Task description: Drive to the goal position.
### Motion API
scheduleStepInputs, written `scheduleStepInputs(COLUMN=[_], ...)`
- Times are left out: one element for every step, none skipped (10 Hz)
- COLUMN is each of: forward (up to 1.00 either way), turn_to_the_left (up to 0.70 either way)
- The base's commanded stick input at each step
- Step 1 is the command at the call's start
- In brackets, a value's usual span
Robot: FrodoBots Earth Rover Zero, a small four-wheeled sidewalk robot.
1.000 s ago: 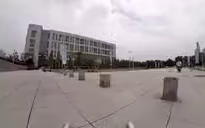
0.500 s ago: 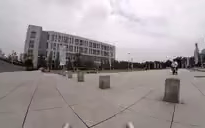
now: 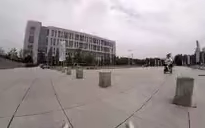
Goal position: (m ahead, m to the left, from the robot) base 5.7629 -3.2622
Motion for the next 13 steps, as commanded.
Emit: scheduleStepInputs(forward=[0.7,0.7,0.7,0.7,0.7,0.7,0.7,0.7,0.7,0.7,0.7,0.7,0.7], turn_to_the_left=[-0.01,-0.1,-0.14,-0.14,-0.14,-0.14,-0.14,-0.14,-0.14,-0.14,-0.14,-0.14,-0.14])
